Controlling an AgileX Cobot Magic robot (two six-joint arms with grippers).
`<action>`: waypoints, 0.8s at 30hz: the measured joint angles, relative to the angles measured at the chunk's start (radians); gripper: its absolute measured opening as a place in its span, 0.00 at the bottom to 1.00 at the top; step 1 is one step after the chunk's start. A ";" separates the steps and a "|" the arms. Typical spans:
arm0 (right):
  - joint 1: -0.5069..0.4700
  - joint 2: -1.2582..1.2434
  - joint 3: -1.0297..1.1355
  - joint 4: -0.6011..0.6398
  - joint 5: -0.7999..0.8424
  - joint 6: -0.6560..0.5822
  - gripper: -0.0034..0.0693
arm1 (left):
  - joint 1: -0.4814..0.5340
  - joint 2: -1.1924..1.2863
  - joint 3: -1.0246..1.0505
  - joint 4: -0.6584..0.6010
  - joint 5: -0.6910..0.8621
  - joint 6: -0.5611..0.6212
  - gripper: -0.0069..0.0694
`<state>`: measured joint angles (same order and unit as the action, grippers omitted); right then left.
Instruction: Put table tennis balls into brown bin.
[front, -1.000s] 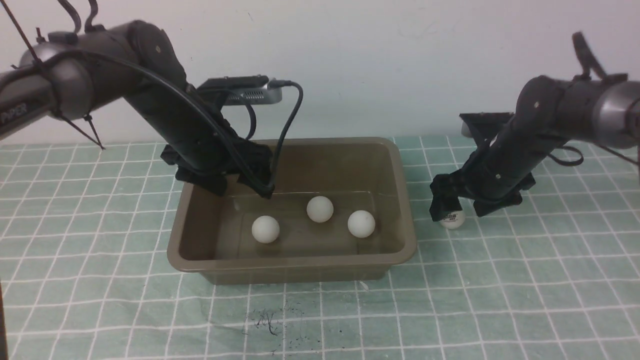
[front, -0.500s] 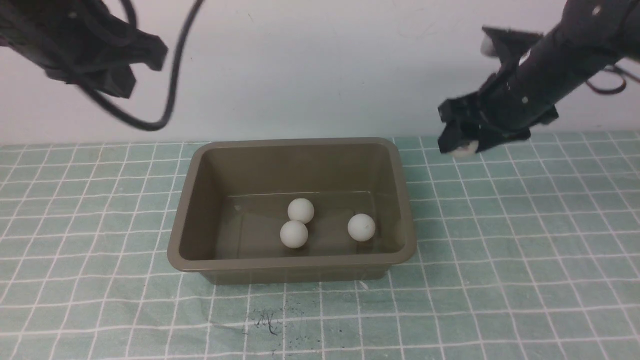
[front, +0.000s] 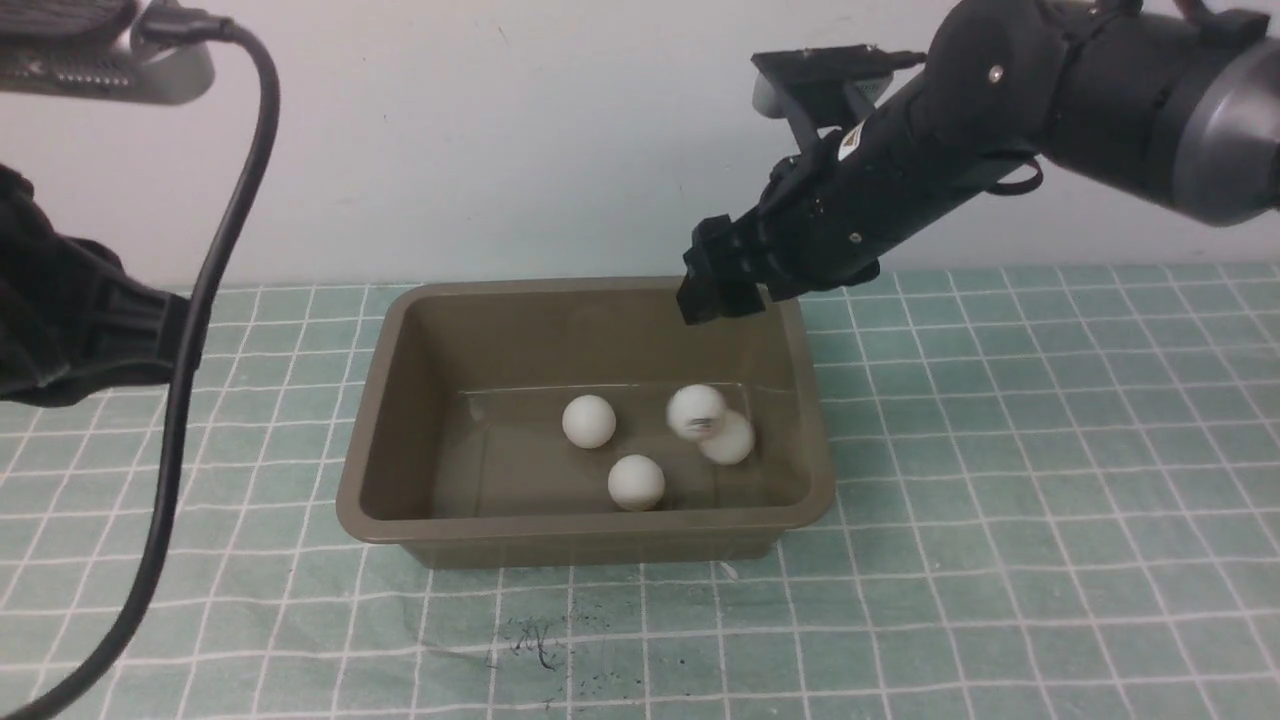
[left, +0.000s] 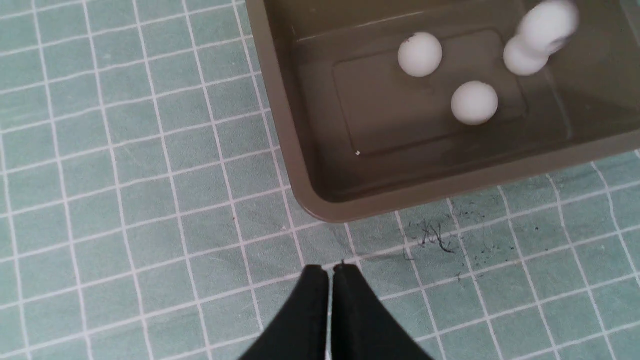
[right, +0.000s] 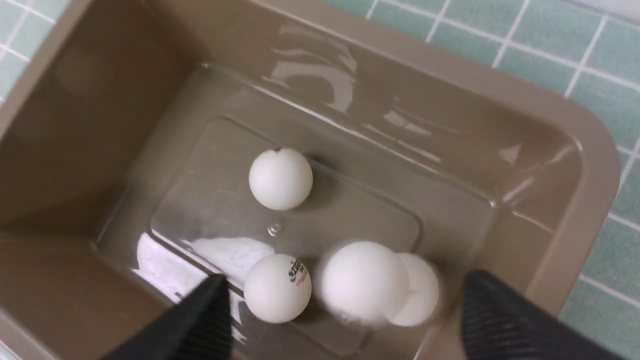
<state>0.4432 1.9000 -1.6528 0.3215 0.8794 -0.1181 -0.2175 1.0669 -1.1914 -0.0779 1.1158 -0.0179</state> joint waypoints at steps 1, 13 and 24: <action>0.000 -0.004 -0.004 -0.009 0.007 0.010 0.88 | 0.000 -0.004 0.004 0.000 0.000 0.000 0.08; 0.000 -0.384 0.008 -0.321 0.134 0.260 0.07 | 0.000 -0.084 0.011 0.039 -0.001 -0.001 0.08; 0.000 -1.166 0.621 -0.496 -0.163 0.417 0.03 | 0.000 -0.132 0.012 0.022 -0.026 -0.008 0.08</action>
<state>0.4432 0.7343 -1.0319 -0.1743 0.7166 0.2985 -0.2175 0.9346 -1.1798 -0.0557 1.0900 -0.0257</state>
